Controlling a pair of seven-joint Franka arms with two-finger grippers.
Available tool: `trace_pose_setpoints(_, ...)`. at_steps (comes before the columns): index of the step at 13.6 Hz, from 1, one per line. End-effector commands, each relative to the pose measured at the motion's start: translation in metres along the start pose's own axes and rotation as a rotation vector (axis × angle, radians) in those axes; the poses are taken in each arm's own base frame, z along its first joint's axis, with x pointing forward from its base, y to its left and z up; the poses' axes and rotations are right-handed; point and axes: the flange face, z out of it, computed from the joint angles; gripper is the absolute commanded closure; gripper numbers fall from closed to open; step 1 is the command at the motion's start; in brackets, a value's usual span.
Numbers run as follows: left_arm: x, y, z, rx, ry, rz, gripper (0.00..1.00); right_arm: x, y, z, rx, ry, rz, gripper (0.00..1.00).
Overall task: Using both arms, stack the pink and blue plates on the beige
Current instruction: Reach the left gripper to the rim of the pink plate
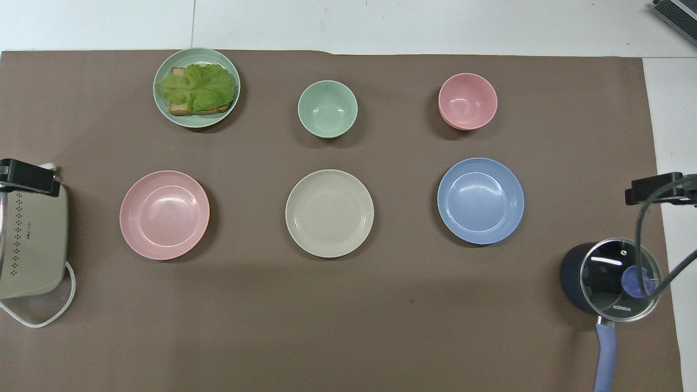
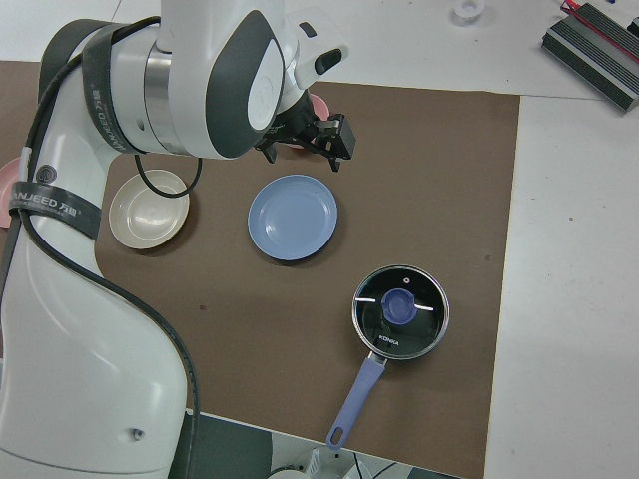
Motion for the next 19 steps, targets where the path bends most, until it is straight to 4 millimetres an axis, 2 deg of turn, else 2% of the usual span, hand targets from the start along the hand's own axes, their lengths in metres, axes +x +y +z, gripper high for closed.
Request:
trace_pose_setpoints(1,-0.002,-0.004,0.002,-0.013,0.004,0.004,0.0,-0.007,0.004,-0.001,-0.013,0.0,-0.022,0.0)
trace_pose_setpoints(2,-0.003,-0.01,0.003,-0.013,0.002,-0.006,0.0,-0.008,0.004,0.0,-0.013,-0.003,-0.022,0.0)
trace_pose_setpoints(3,-0.003,-0.019,0.018,-0.015,-0.016,-0.021,0.0,-0.008,0.004,-0.001,-0.012,-0.002,-0.022,0.0)
trace_pose_setpoints(4,0.002,-0.02,0.042,-0.012,-0.01,-0.026,0.0,-0.008,0.004,0.0,-0.011,-0.003,-0.022,0.0)
trace_pose_setpoints(6,0.007,-0.041,0.091,-0.011,0.016,-0.069,0.0,-0.008,0.004,0.0,-0.012,-0.003,-0.021,0.0)
trace_pose_setpoints(9,0.009,-0.064,0.138,-0.013,0.014,-0.108,0.0,-0.008,0.005,0.0,-0.012,-0.004,-0.018,0.0)
trace_pose_setpoints(11,0.017,-0.066,0.176,-0.012,0.034,-0.116,0.0,-0.008,0.005,0.0,-0.011,-0.005,-0.017,0.0)
trace_pose_setpoints(13,0.023,-0.066,0.228,-0.02,-0.008,-0.118,0.0,-0.01,0.006,0.0,-0.011,-0.007,-0.016,0.0)
trace_pose_setpoints(14,0.026,-0.067,0.246,-0.023,-0.018,-0.119,0.0,-0.009,0.006,-0.001,-0.011,-0.002,-0.016,0.0)
trace_pose_setpoints(18,0.023,-0.066,0.302,-0.03,-0.041,-0.121,0.0,-0.009,0.006,0.0,-0.011,-0.004,-0.016,0.0)
trace_pose_setpoints(19,0.02,-0.065,0.309,-0.029,-0.035,-0.124,0.0,-0.009,0.006,0.0,-0.011,-0.005,-0.016,0.0)
